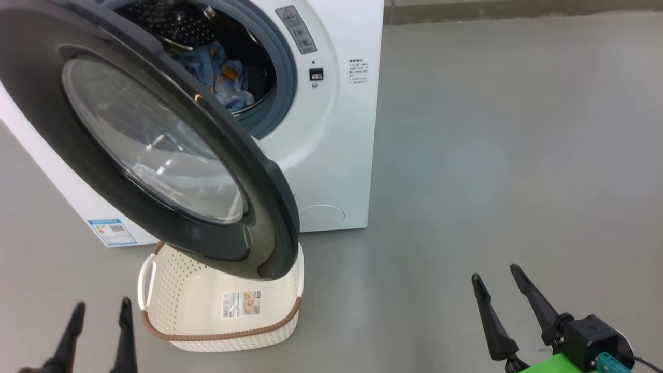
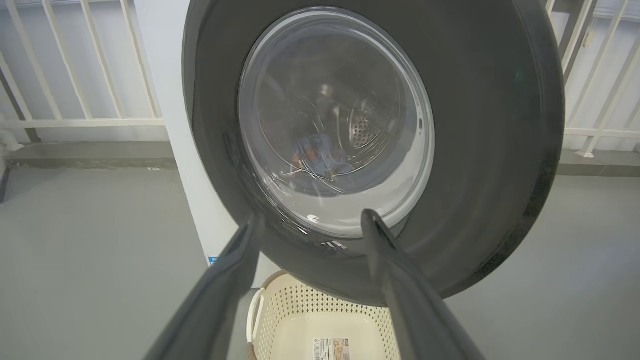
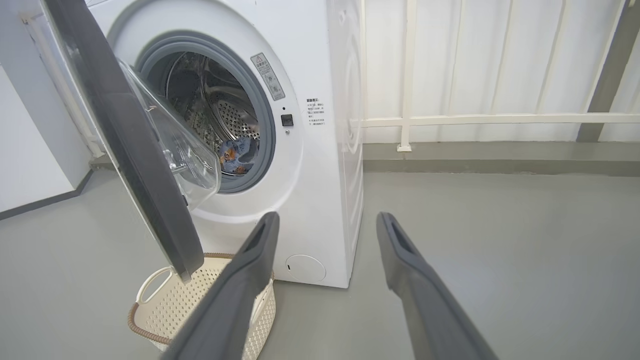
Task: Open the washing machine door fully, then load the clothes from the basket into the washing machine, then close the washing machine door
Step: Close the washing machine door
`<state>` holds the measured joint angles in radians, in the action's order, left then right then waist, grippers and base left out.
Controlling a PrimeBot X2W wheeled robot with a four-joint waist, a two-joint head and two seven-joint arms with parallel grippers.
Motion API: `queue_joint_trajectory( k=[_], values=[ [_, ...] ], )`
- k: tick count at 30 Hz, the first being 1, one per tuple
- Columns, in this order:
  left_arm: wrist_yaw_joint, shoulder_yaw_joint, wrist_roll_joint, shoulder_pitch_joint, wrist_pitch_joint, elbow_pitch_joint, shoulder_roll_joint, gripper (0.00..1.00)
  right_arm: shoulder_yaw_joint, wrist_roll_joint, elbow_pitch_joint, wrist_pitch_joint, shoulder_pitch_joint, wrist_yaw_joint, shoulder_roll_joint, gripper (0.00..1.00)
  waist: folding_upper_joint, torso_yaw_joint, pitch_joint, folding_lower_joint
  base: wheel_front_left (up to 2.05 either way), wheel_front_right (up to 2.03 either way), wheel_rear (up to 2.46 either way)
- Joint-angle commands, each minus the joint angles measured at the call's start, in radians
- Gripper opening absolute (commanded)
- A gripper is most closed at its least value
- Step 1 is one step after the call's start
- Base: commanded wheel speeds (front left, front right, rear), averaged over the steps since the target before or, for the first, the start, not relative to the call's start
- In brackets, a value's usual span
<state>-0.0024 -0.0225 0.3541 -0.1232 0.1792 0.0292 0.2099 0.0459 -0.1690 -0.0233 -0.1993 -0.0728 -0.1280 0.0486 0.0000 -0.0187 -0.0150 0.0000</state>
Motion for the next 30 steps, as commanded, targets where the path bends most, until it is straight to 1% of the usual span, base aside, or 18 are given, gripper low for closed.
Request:
queue_joint_trajectory(
  k=[1,4,7,27,28,29,30],
  values=[
    [0.015,0.026,-0.022,0.014,0.013,0.014,0.024,1.00,0.018,0.023,-0.030,0.007,0.006,-0.003,0.002,1.00,0.0000,-0.005,0.011,0.0000,0.00,0.00,0.00],
    [0.032,0.012,-0.054,-0.002,0.023,0.005,0.024,1.00,0.015,0.028,-0.031,0.011,-0.003,-0.003,0.002,1.00,0.0000,-0.007,0.018,0.0000,0.00,0.00,0.00],
    [0.039,0.003,-0.069,-0.007,0.031,-0.002,0.023,1.00,0.012,0.031,-0.031,0.013,-0.009,-0.003,0.002,1.00,0.0000,-0.011,0.024,0.0000,0.00,0.00,0.00],
    [0.060,-0.026,-0.085,-0.014,0.036,-0.005,0.025,1.00,0.007,0.041,-0.027,0.018,-0.010,-0.003,0.002,1.00,0.0000,-0.011,0.029,0.0000,0.00,0.00,0.00],
    [0.062,-0.027,-0.086,-0.014,0.037,-0.003,0.025,1.00,0.006,0.039,-0.027,0.019,-0.010,-0.003,0.002,0.99,0.0000,-0.011,0.029,0.0000,0.00,0.00,0.00],
    [0.063,-0.027,-0.087,-0.014,0.037,-0.001,0.025,1.00,0.005,0.037,-0.026,0.020,-0.010,-0.003,0.002,0.33,0.0000,-0.011,0.029,0.0000,0.00,0.00,0.00],
    [0.064,-0.028,-0.087,-0.015,0.037,0.001,0.024,1.00,0.004,0.033,-0.024,0.022,-0.011,-0.003,0.002,0.00,0.0000,-0.011,0.028,0.0000,0.00,0.00,0.00]
  ],
)
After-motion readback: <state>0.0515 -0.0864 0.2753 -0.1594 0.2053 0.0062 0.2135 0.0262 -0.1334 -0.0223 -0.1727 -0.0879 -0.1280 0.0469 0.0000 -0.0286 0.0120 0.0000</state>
